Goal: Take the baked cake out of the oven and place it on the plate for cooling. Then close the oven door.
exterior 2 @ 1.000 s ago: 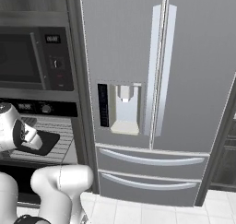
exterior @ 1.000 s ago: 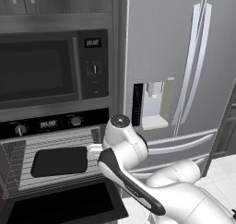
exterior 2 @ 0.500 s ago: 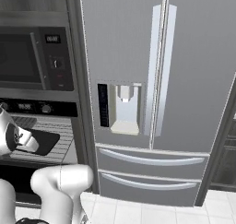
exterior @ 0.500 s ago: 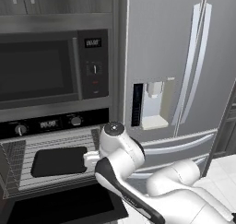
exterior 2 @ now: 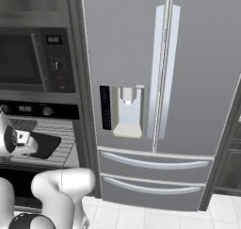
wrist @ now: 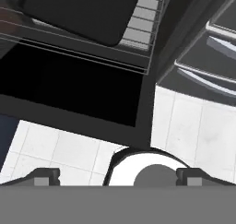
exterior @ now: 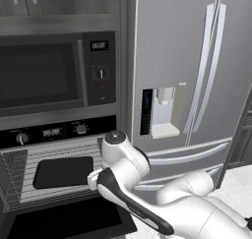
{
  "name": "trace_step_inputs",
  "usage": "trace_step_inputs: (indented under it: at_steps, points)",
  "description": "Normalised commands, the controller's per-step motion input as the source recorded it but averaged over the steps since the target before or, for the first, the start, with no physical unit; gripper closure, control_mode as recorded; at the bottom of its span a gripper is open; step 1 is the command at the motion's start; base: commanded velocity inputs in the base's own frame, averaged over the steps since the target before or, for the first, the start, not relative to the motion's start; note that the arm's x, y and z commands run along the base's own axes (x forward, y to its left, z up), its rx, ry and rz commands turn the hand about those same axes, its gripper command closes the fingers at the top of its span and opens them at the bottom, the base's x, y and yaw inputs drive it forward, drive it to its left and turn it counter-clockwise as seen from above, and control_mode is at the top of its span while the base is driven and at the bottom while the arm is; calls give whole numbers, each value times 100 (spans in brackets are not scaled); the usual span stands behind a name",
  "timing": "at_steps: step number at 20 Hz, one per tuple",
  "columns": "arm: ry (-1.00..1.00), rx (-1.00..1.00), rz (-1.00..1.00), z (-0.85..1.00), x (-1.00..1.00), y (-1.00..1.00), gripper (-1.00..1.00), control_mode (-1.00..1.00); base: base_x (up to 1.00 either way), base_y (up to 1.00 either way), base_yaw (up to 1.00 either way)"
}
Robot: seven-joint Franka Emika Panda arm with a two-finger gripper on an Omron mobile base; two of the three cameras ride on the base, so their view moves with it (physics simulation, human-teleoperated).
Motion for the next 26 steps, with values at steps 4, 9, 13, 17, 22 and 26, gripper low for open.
trace_step_inputs:
  at_steps: [4,9,13,17,22,26]
  points:
    - [26,-11,26,0,1,13,-100,-100,0,0,0]
    - [30,-8,28,-2,3,10,-100,-100,0,0,0]
    - [25,-9,29,-1,6,10,-100,-100,0,0,0]
    - [11,-10,28,-16,6,13,-100,-100,0,0,0]
    - [-5,-4,5,-34,-3,27,-100,-100,0,0,0]
    - [-3,0,-3,-38,11,6,-100,-100,0,0,0]
